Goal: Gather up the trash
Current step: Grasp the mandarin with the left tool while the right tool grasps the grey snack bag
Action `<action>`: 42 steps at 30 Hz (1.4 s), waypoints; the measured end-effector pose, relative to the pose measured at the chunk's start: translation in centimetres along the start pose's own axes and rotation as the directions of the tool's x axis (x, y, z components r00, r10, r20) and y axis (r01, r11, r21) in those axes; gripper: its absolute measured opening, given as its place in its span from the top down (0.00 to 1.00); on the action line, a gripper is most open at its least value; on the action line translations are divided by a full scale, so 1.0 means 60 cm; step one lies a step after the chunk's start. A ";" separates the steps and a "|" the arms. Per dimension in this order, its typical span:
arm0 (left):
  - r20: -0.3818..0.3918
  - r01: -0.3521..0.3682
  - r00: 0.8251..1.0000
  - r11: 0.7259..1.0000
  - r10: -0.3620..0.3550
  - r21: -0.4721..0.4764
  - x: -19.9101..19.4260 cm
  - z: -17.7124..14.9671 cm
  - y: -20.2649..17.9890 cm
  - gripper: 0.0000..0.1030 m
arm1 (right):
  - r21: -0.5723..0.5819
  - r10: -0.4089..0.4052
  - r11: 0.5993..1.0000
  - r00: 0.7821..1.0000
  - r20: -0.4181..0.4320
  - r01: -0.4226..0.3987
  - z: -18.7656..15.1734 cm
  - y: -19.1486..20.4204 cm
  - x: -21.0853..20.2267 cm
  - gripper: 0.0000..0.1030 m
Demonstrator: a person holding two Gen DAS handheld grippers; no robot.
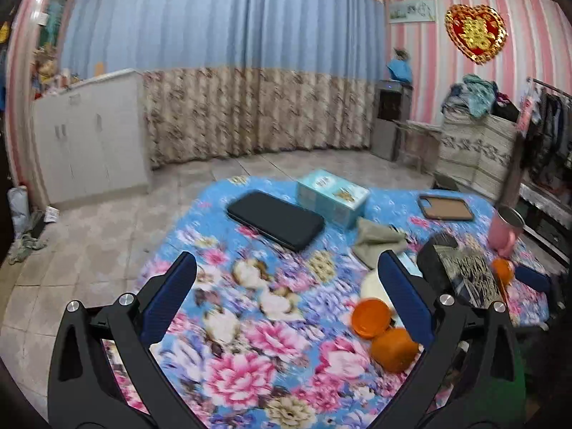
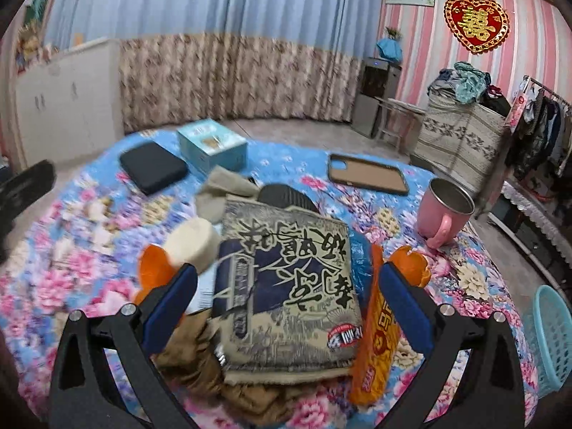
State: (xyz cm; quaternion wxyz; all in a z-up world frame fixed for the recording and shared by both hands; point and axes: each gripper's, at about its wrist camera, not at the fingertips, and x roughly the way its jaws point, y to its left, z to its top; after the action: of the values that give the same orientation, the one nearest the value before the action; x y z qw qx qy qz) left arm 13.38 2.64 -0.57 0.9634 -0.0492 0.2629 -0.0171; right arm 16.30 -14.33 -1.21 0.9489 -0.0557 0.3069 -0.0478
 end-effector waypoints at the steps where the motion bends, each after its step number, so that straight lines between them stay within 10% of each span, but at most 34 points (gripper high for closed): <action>1: 0.002 0.013 1.000 1.000 -0.013 -0.005 -0.001 -0.002 -0.001 0.05 | -0.003 -0.017 1.000 1.000 -0.021 0.017 0.000 0.000 0.011 0.04; 8: -0.005 0.071 0.997 0.996 -0.071 0.058 -0.003 -0.014 -0.027 0.05 | 0.073 0.058 0.996 0.998 -0.023 -0.056 -0.001 -0.044 0.006 0.63; 16: -0.100 0.117 0.990 0.979 -0.101 0.167 0.015 -0.056 -0.093 0.08 | 0.163 0.096 0.978 0.975 0.199 -0.130 0.011 -0.121 -0.095 0.69; 22: -0.187 0.136 0.977 0.976 -0.103 0.173 0.053 -0.075 -0.128 0.14 | 0.223 0.115 0.962 0.972 0.203 -0.160 0.014 -0.166 -0.097 0.69; 27: -0.227 0.170 0.961 0.985 -0.159 0.031 0.071 -0.068 -0.094 0.38 | 0.233 0.130 0.956 0.969 0.210 -0.178 0.012 -0.178 -0.100 0.69; 36: -0.292 0.228 0.935 0.971 -0.200 0.066 0.089 -0.081 -0.126 0.36 | 0.234 0.149 0.952 0.967 0.205 -0.196 0.009 -0.176 -0.097 0.69; 38: -0.293 0.249 0.929 0.968 -0.226 0.042 0.089 -0.078 -0.122 0.65 | 0.232 0.148 0.953 0.969 0.200 -0.194 0.009 -0.176 -0.096 0.69; 42: -0.258 0.266 0.935 0.962 -0.242 0.059 0.065 -0.072 -0.120 0.69 | 0.234 0.140 0.954 0.968 0.206 -0.188 0.006 -0.183 -0.101 0.69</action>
State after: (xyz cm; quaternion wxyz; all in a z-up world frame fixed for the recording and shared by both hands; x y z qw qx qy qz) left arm 14.50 -5.10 -5.47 0.9139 -0.0355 0.3716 -0.1596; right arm 10.99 -24.38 4.04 0.9735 0.0870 0.2113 -0.0016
